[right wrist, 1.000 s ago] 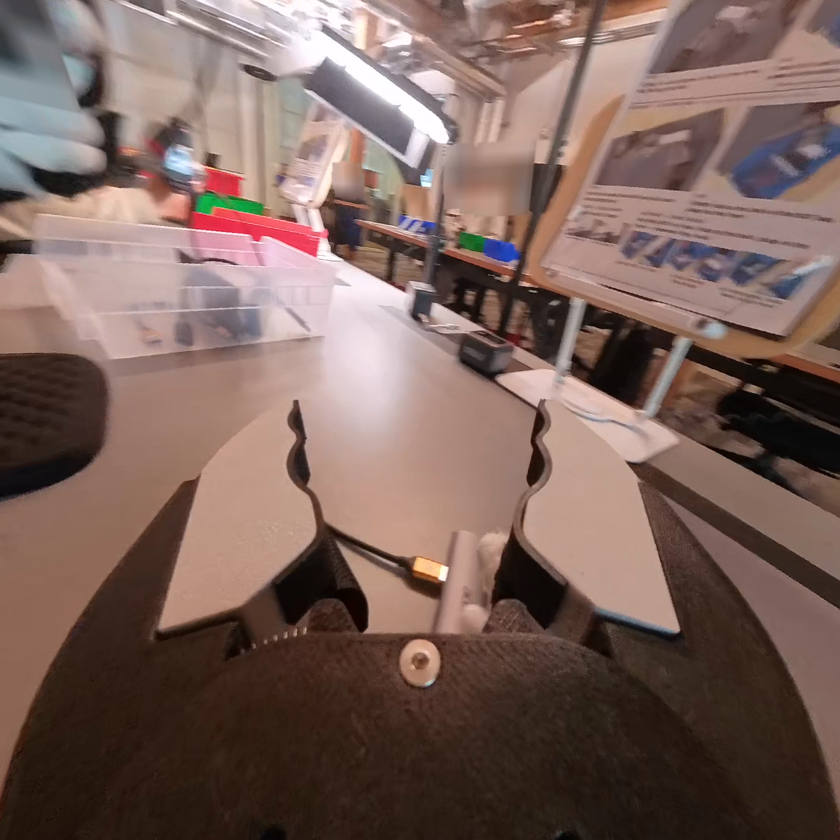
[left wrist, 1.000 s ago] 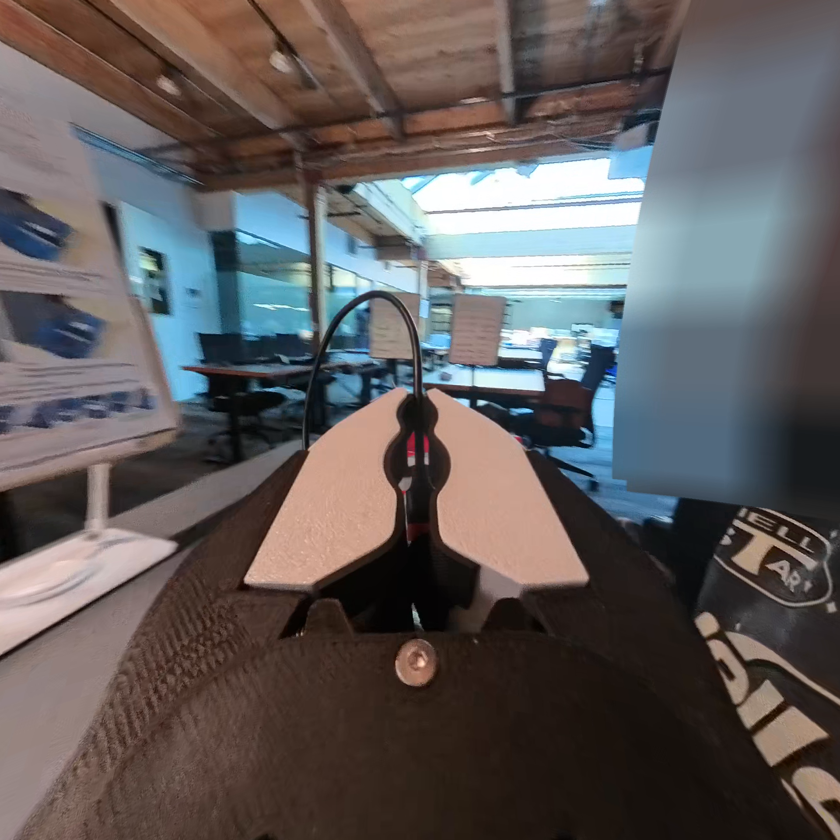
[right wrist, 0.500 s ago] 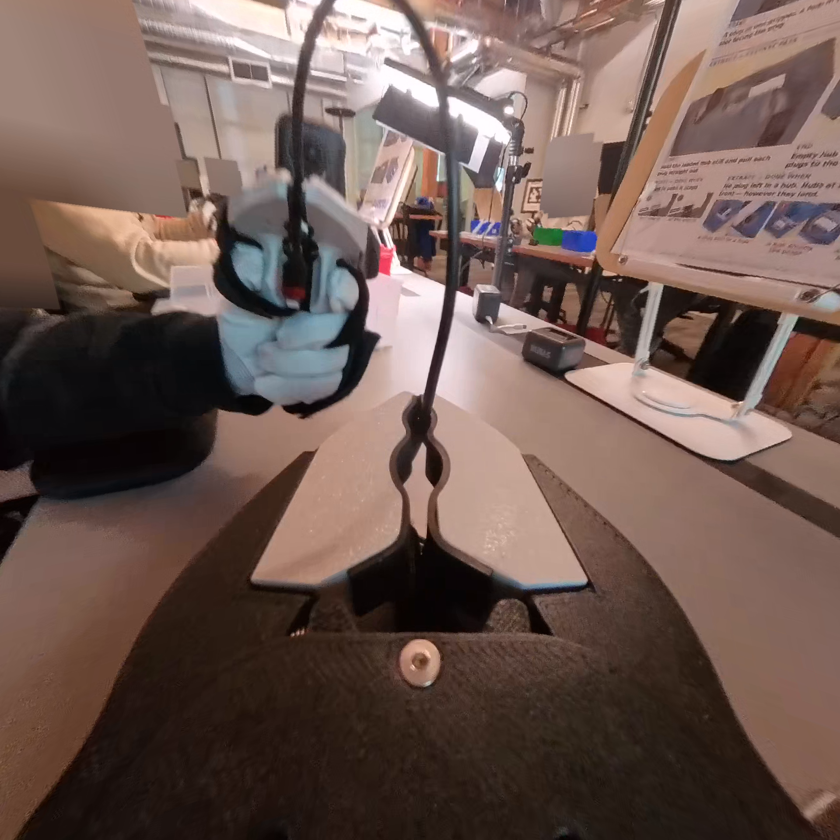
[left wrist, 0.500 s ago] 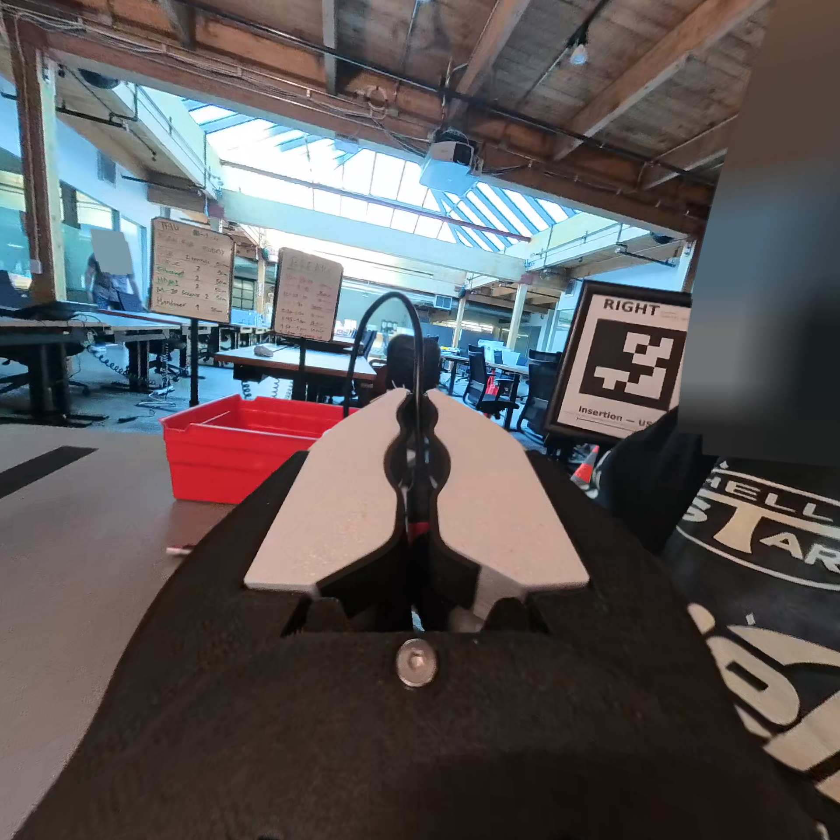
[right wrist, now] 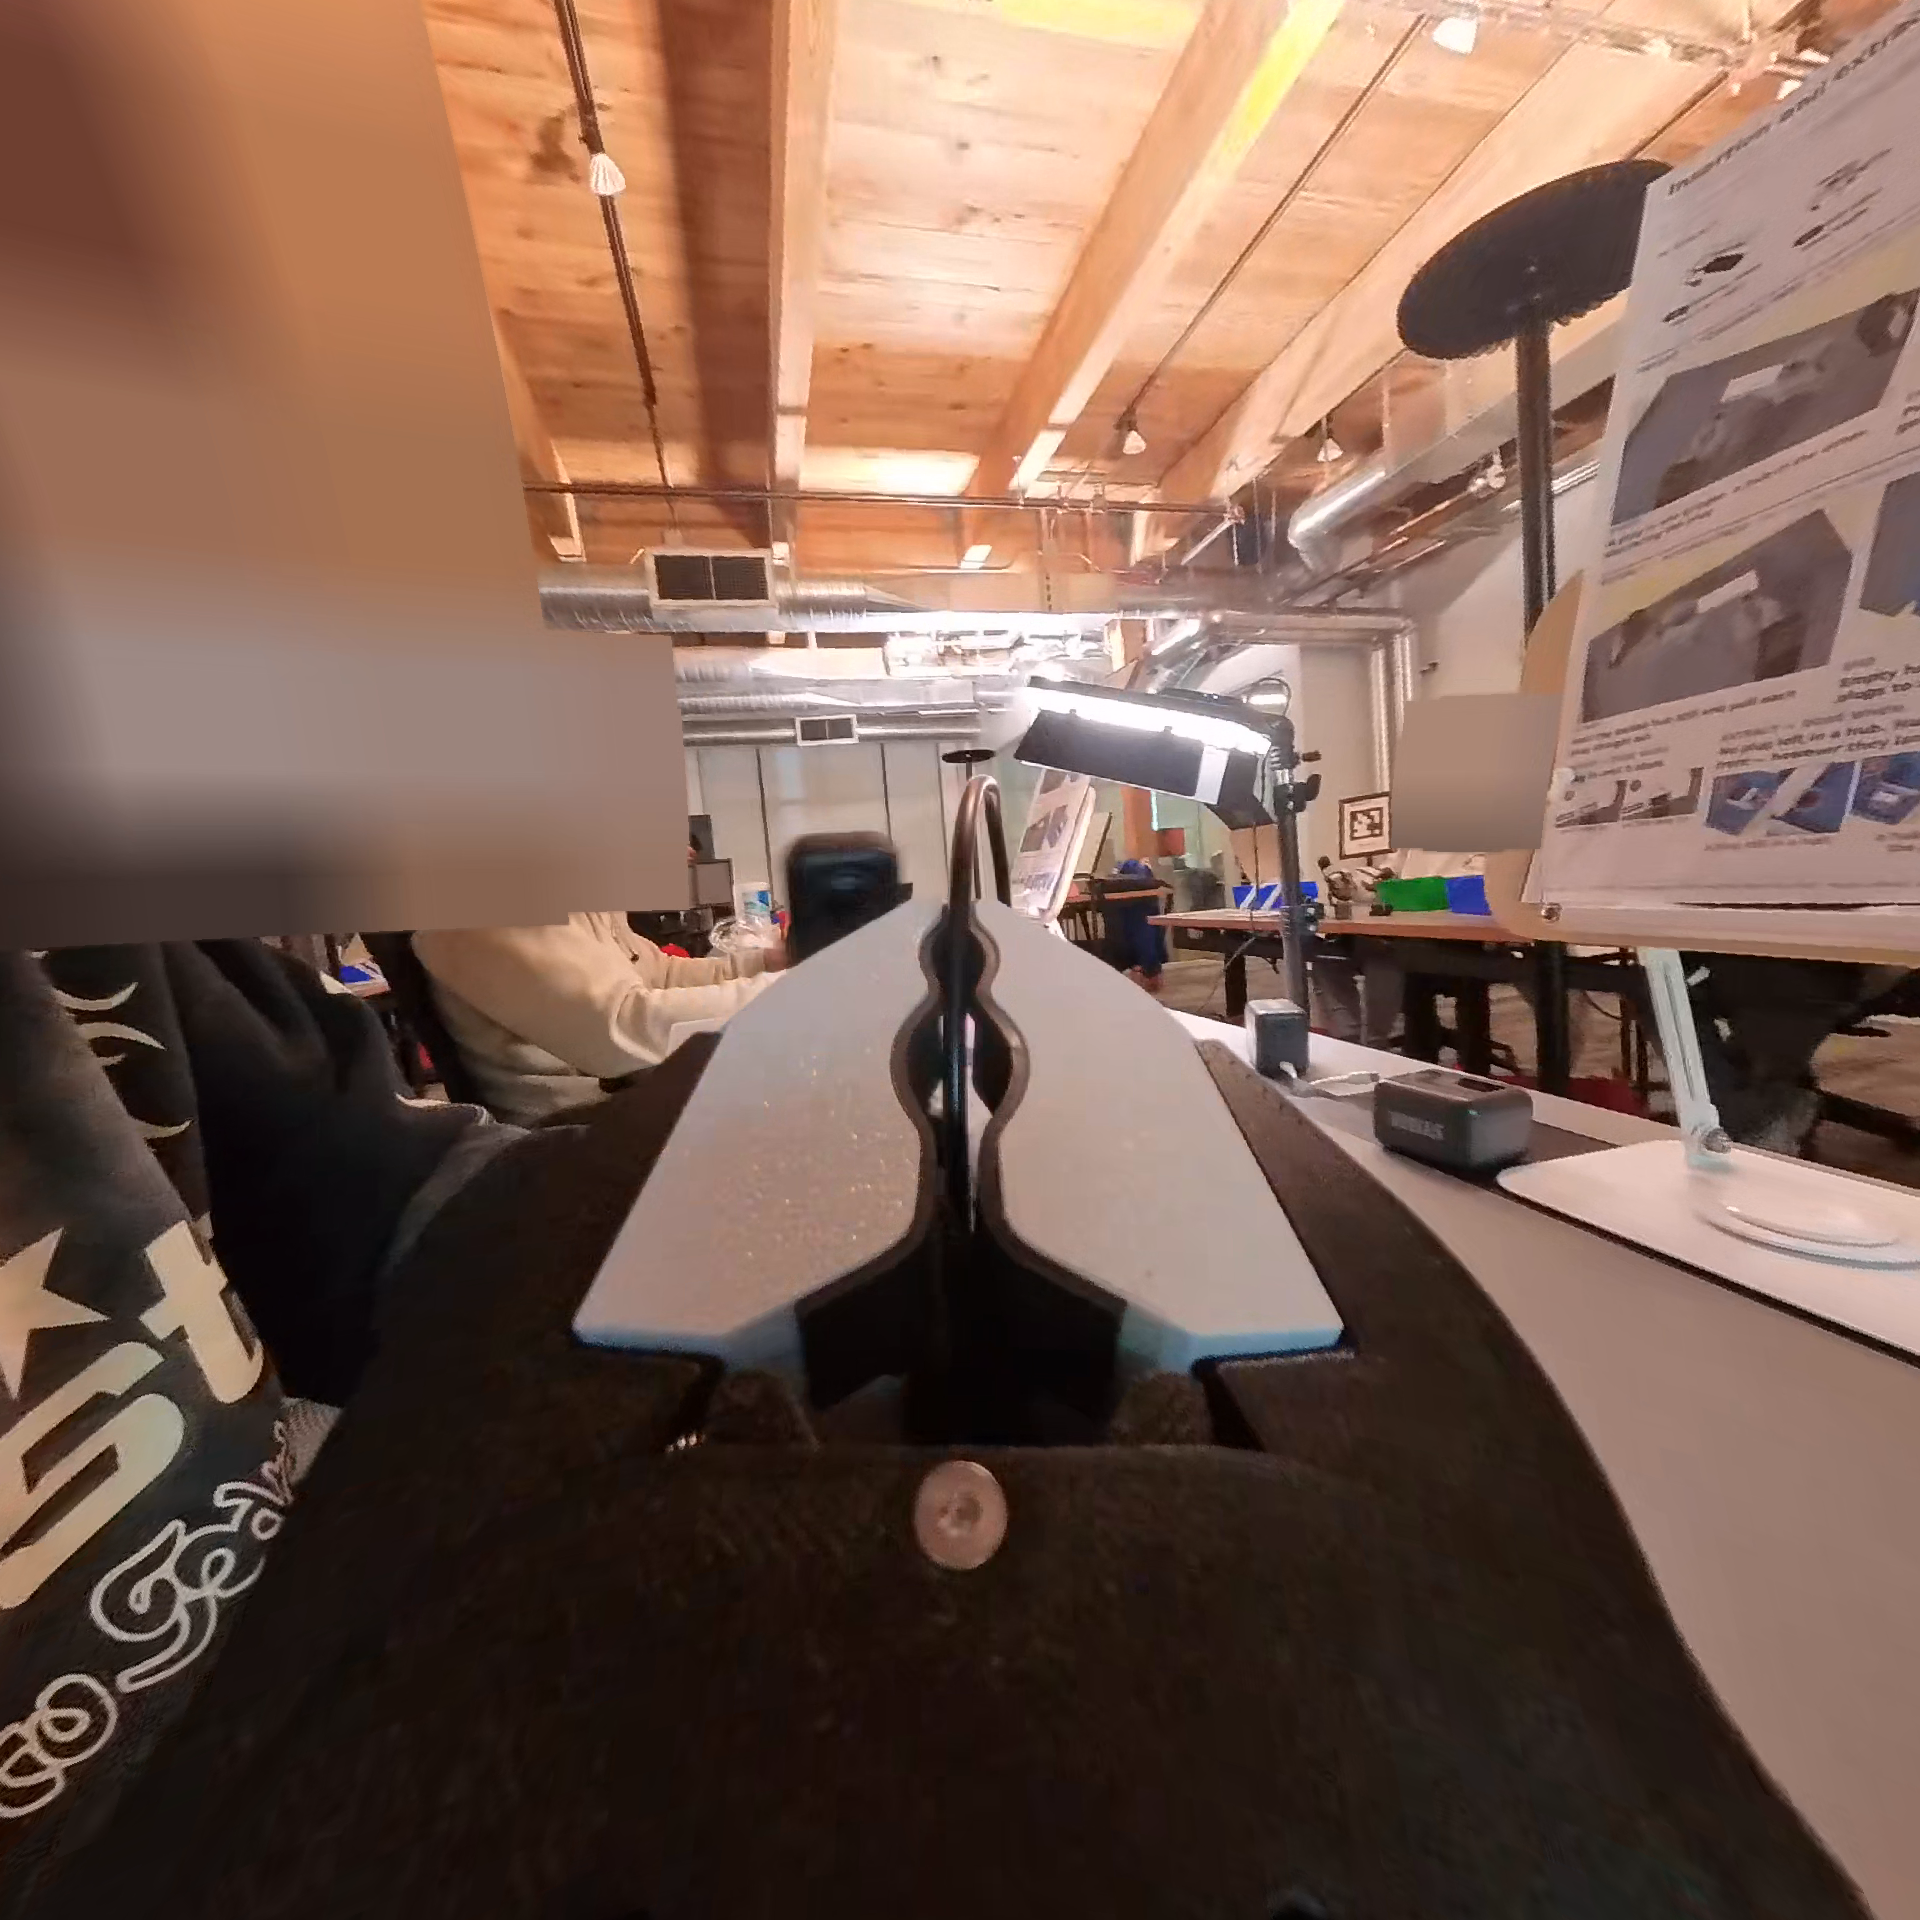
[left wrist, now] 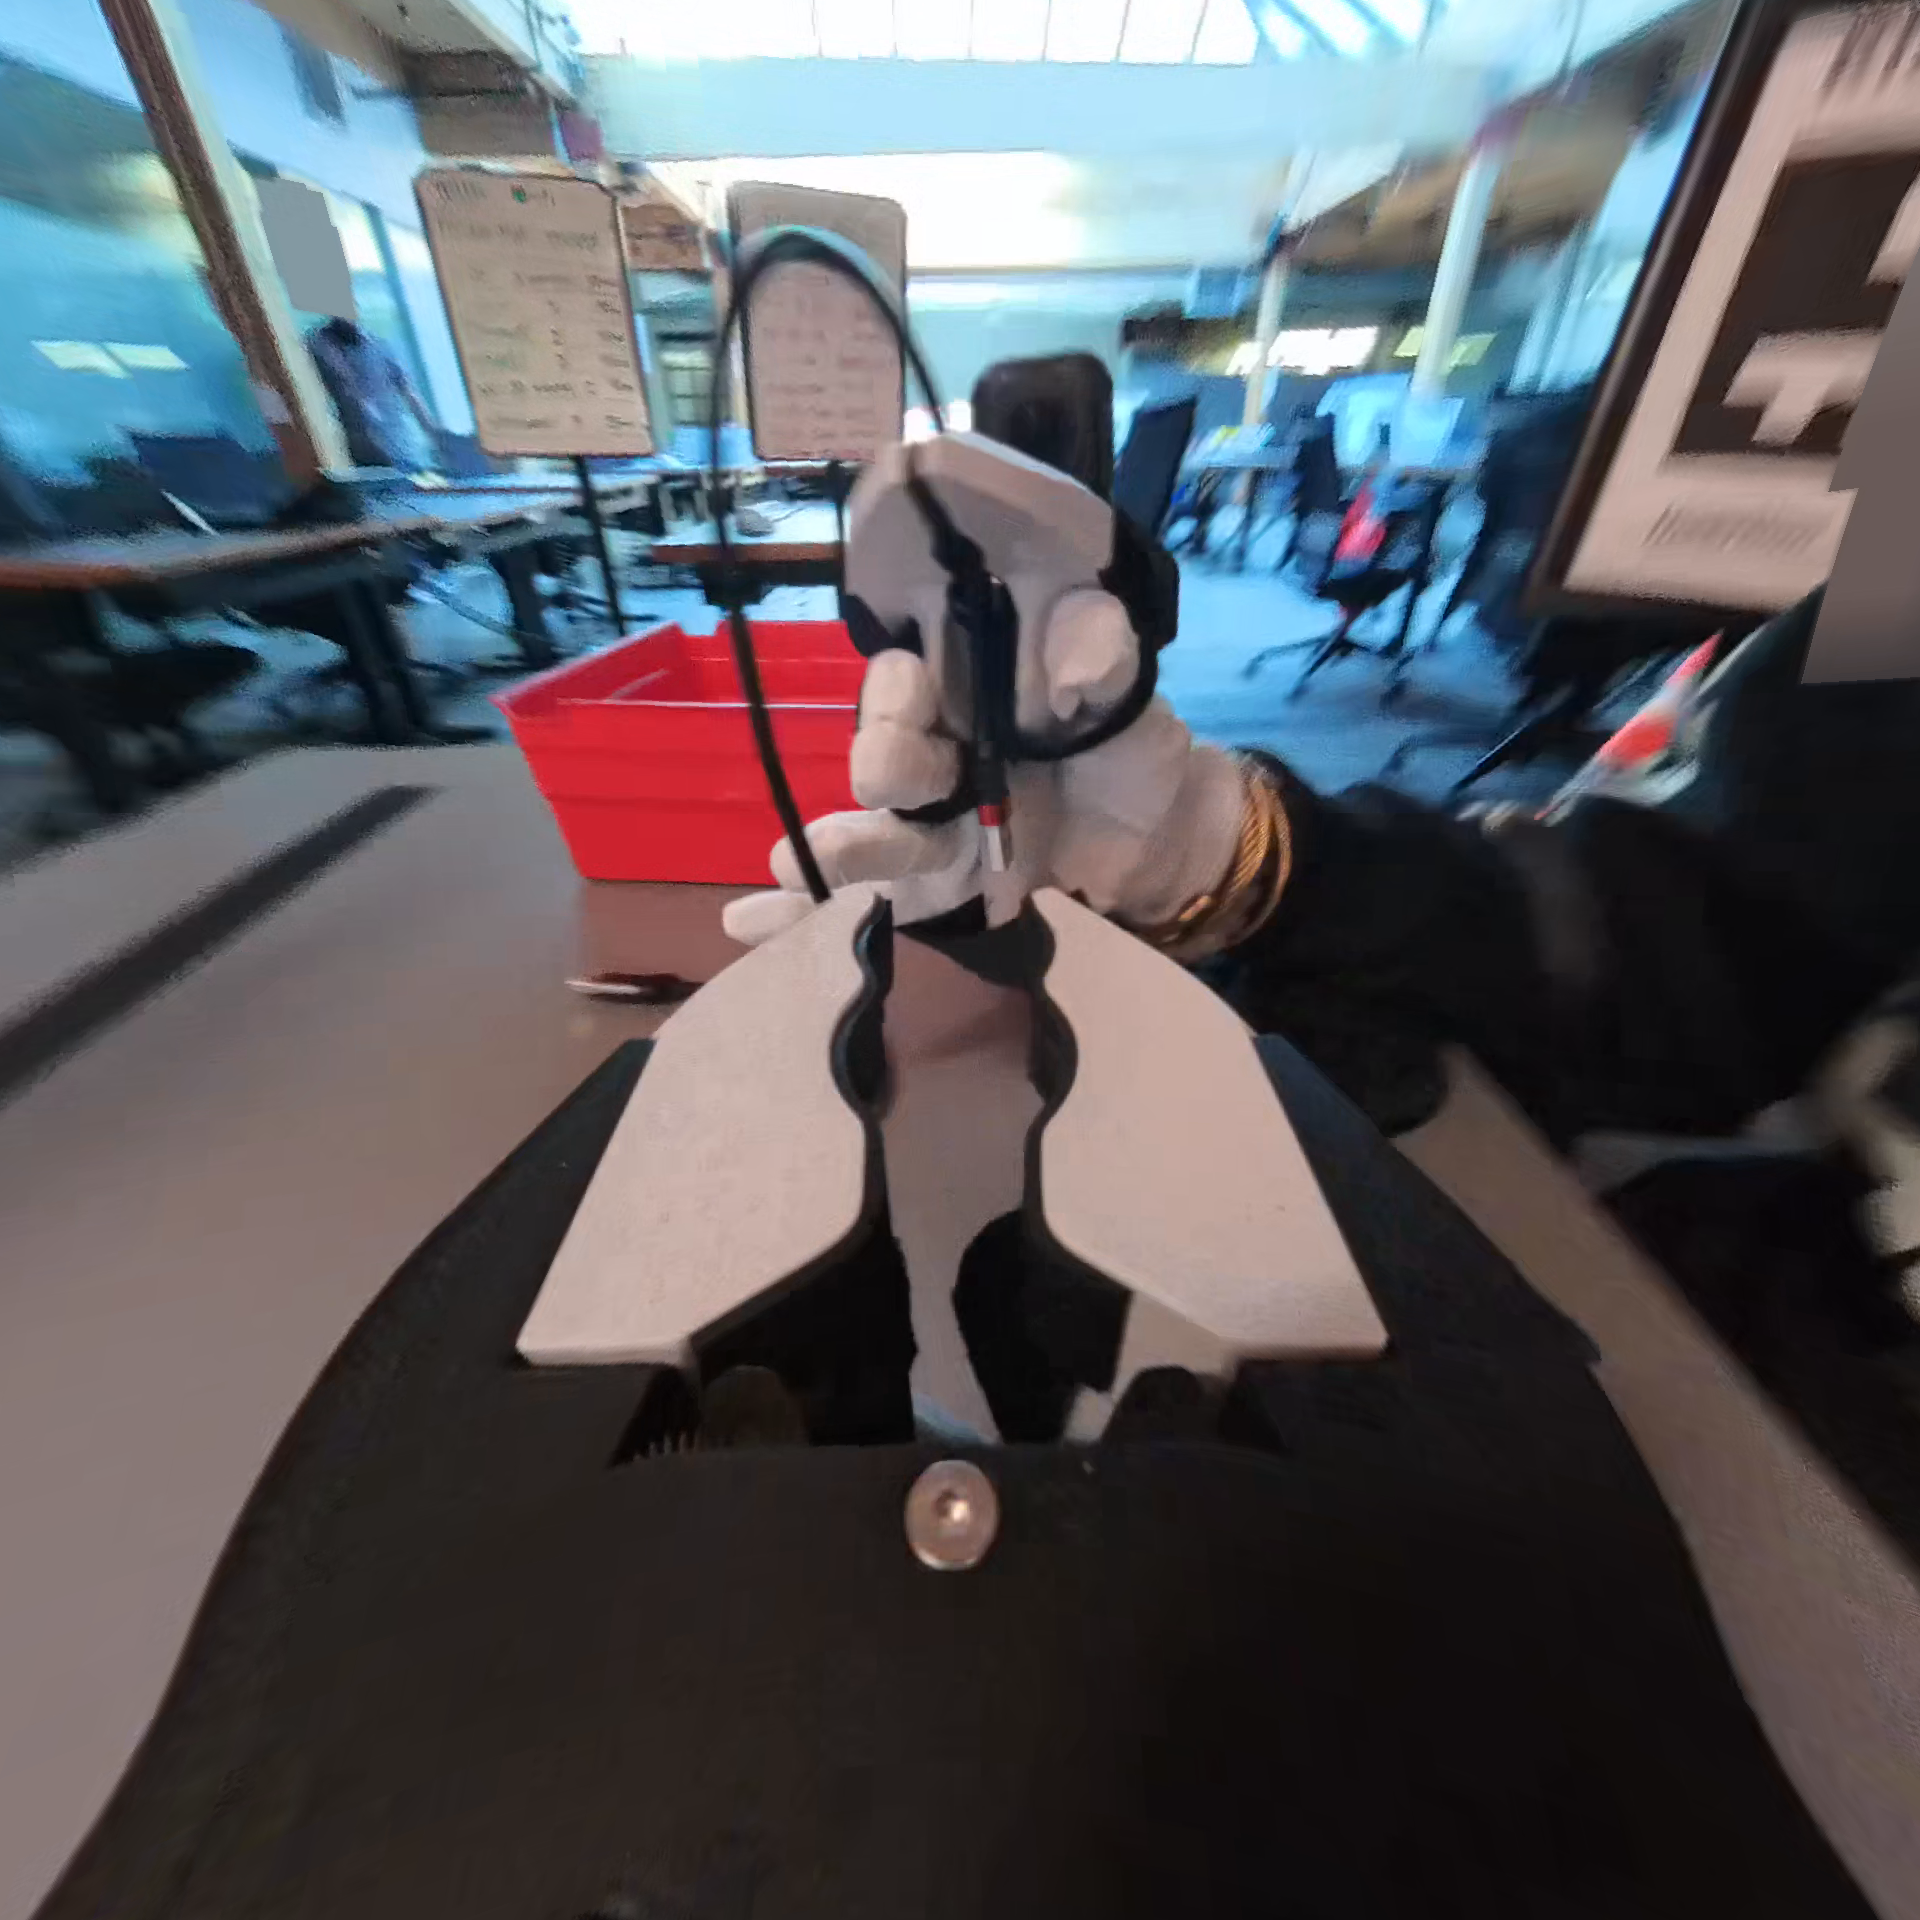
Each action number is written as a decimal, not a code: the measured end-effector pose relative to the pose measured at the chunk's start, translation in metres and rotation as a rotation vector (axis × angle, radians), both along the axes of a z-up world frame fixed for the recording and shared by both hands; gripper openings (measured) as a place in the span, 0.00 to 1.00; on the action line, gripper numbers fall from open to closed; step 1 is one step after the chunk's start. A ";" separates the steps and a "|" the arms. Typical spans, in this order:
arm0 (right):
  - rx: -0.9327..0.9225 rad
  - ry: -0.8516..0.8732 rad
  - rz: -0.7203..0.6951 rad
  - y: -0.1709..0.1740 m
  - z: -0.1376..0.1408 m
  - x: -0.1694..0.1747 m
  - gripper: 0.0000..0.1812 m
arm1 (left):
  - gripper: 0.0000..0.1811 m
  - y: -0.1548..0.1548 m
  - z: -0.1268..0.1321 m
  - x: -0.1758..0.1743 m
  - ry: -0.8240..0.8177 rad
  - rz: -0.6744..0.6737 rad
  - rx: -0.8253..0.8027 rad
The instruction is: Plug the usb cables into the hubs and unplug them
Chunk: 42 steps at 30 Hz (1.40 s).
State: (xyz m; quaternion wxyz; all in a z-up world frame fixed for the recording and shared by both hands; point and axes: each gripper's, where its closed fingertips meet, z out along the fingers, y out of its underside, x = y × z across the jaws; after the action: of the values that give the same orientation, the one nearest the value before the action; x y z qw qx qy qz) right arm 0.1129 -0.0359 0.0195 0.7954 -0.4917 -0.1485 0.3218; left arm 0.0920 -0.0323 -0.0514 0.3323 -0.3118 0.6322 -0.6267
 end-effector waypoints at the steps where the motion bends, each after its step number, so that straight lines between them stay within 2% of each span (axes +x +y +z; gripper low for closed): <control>1: 0.001 0.004 -0.001 0.000 0.000 0.000 0.00 | 0.12 -0.004 -0.001 0.002 -0.028 0.046 0.083; 3: -0.008 0.022 0.017 0.002 -0.001 -0.002 0.00 | 0.12 -0.015 -0.004 0.006 -0.026 0.074 0.131; 6: -0.022 0.024 0.062 0.005 -0.004 -0.014 0.00 | 0.12 -0.030 -0.011 0.011 0.033 0.043 0.063; 10: -0.038 -0.010 0.113 0.009 -0.010 -0.034 0.00 | 0.13 -0.028 -0.026 0.020 0.106 0.075 0.042; 16: -0.044 -0.044 0.133 0.010 -0.013 -0.045 0.00 | 0.04 -0.033 -0.022 0.013 0.151 -0.042 -0.116; 18: -0.030 -0.039 0.092 0.011 -0.011 -0.041 0.00 | 0.04 -0.030 -0.013 0.011 0.148 -0.067 -0.219; 20: 0.004 0.013 -0.007 0.012 -0.003 -0.024 0.14 | 0.04 -0.017 0.006 0.007 0.099 -0.082 -0.381; 22: 0.028 0.047 -0.116 0.013 0.003 -0.007 0.26 | 0.04 0.007 0.029 0.000 0.025 -0.109 -0.615; 24: 0.030 -0.027 -0.212 0.016 0.000 -0.004 0.27 | 0.04 0.035 0.048 -0.010 -0.061 -0.137 -0.846; 26: 0.001 -0.198 -0.261 0.023 -0.014 -0.017 0.23 | 0.04 0.053 0.058 -0.019 -0.136 -0.169 -0.965; 29: -0.083 -0.327 -0.227 0.035 -0.036 -0.040 0.18 | 0.04 0.049 0.060 -0.022 -0.176 -0.175 -0.923; 31: -0.115 -0.279 -0.168 0.037 -0.040 -0.047 0.12 | 0.04 0.041 0.059 -0.021 -0.179 -0.173 -0.885; 34: -0.116 -0.143 -0.106 0.035 -0.034 -0.048 0.10 | 0.04 0.034 0.052 -0.015 -0.161 -0.139 -0.840; 37: -0.125 -0.128 -0.103 0.036 -0.035 -0.047 0.10 | 0.04 0.031 0.047 -0.011 -0.137 -0.134 -0.828; 42: -0.097 -0.171 -0.177 0.036 -0.034 -0.041 0.04 | 0.04 0.024 0.045 -0.010 -0.127 -0.132 -0.772</control>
State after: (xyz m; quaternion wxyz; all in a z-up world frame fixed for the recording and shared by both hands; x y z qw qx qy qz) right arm 0.0717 0.0001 -0.0147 0.7802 -0.5666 -0.1562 0.2141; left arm 0.0821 -0.0086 -0.0064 0.1881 -0.3333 0.3468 -0.8563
